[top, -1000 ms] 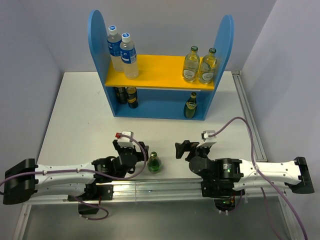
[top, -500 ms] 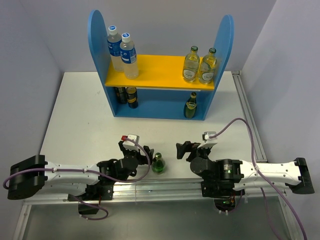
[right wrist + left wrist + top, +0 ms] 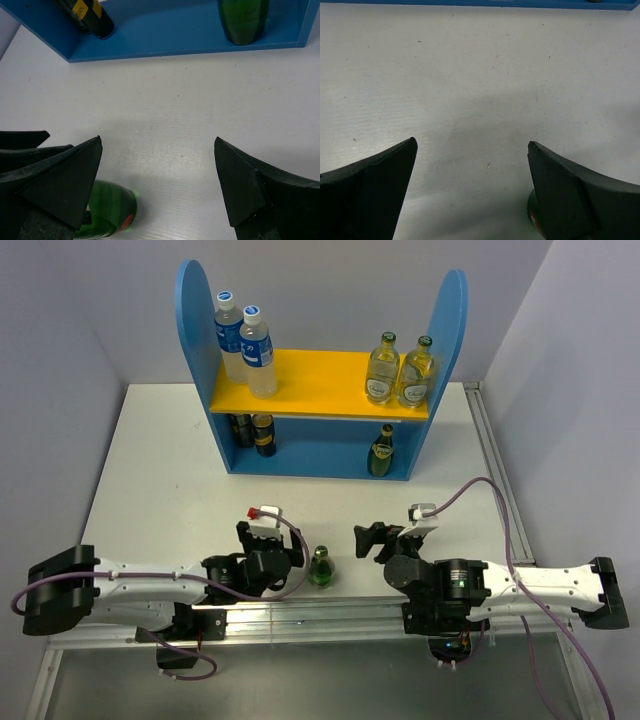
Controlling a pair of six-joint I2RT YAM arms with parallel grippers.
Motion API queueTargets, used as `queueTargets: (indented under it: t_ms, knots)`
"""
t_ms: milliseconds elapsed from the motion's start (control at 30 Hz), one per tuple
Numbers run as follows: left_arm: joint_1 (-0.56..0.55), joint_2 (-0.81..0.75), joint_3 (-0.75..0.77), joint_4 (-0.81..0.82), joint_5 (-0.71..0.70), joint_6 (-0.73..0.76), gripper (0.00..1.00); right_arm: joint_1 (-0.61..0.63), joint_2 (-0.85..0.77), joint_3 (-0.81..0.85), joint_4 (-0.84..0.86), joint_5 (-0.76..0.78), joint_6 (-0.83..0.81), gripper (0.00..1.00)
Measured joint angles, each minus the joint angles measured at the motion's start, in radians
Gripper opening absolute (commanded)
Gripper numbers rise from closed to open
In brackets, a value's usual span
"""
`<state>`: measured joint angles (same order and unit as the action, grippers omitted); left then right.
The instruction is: Place and organize the beverage onto the shelf
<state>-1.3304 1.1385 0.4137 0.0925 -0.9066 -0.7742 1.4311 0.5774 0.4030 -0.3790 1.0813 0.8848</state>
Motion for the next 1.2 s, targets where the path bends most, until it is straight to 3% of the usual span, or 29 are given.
queueTargets:
  t_ms: [267, 500, 667, 833, 1033, 1200]
  knots:
    - [-0.045, -0.061, 0.114, -0.374, -0.008, -0.257, 0.99, 0.000, -0.013, -0.001, -0.002, 0.003, 0.003, 1.00]
    - [-0.273, 0.075, 0.236, -0.703, -0.012, -0.558, 0.99, 0.002, -0.040, -0.003, -0.022, 0.014, 0.019, 1.00]
    - [-0.410, 0.220, 0.309, -0.842, -0.011, -0.709, 0.99, 0.003, -0.060, -0.005, -0.029, 0.023, 0.023, 1.00]
    - [-0.428, 0.253, 0.297, -0.736, -0.030, -0.650, 0.99, 0.003, -0.060, -0.005, -0.031, 0.026, 0.024, 1.00]
    - [-0.416, 0.185, 0.145, -0.315, -0.071, -0.356, 0.99, 0.003, -0.060, -0.005, -0.033, 0.026, 0.024, 1.00]
    - [-0.320, 0.170, 0.035, 0.037, -0.006, -0.110, 0.99, 0.003, -0.059, -0.005, -0.034, 0.029, 0.024, 1.00]
